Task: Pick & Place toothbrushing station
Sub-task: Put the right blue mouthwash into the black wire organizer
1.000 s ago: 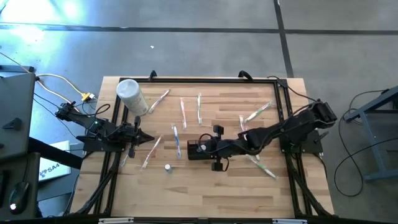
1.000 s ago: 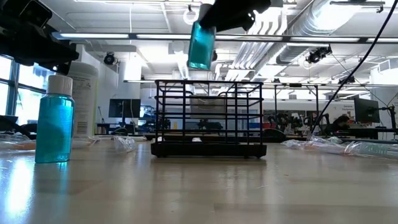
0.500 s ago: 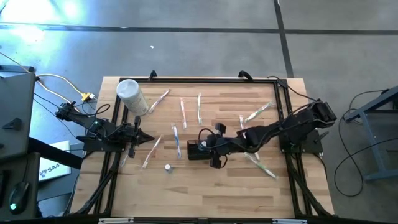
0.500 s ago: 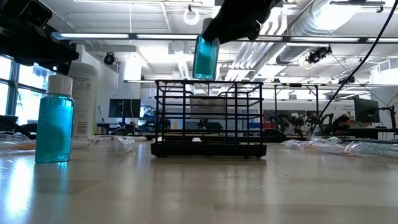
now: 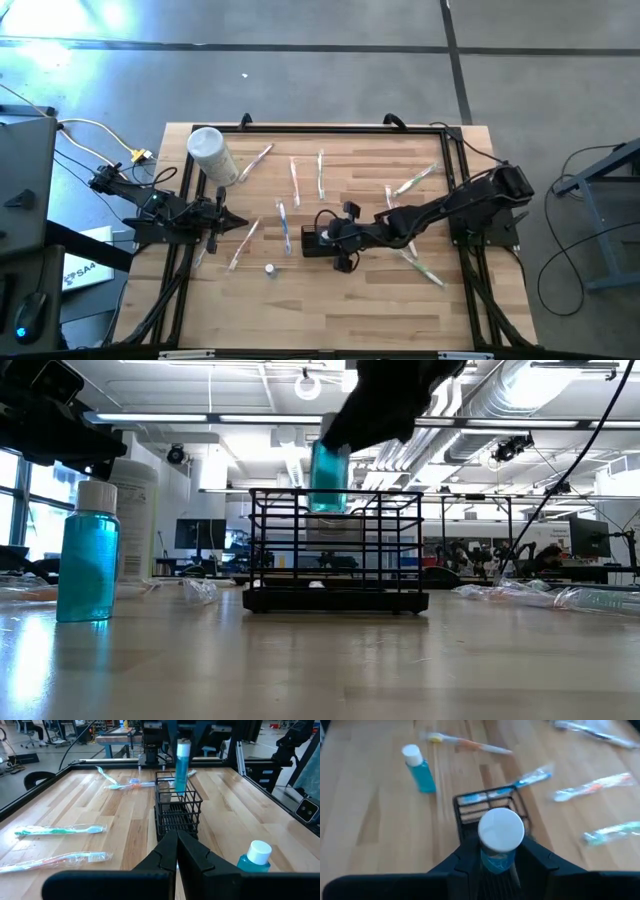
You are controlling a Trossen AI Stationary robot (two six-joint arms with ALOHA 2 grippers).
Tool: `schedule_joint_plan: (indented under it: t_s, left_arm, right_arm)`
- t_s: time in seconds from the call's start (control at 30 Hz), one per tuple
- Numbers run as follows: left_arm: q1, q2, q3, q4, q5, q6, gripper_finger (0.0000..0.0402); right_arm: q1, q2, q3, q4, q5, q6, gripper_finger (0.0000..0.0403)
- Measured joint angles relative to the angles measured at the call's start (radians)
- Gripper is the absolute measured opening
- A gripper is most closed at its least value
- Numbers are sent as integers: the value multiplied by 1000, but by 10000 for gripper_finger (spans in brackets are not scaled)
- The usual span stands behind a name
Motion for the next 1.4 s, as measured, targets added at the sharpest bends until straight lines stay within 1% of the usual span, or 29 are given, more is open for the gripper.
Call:
schedule_joint_plan:
  t_s: [0.17, 0.33, 0.43, 0.6, 0.87, 1.4]
  left_arm:
    - [0, 1, 0, -1, 0, 0, 6]
    - [0, 0, 0, -3, 0, 0, 6]
    - [0, 0, 0, -4, 0, 0, 6]
    - [0, 1, 0, -3, 0, 0, 6]
    - [0, 1, 0, -3, 0, 0, 6]
    - [0, 1, 0, -4, 0, 0, 6]
  right_arm:
    - [-19, 47, 0, 15, -25, 5, 93]
    - [-33, 63, 0, 11, -76, 43, 94]
    - [-38, 75, 1, 23, -77, 48, 94]
    - [-50, 95, 1, 34, -122, 73, 95]
    - [-63, 125, 1, 42, -126, 75, 95]
    - [-66, 135, 3, 27, -146, 122, 96]
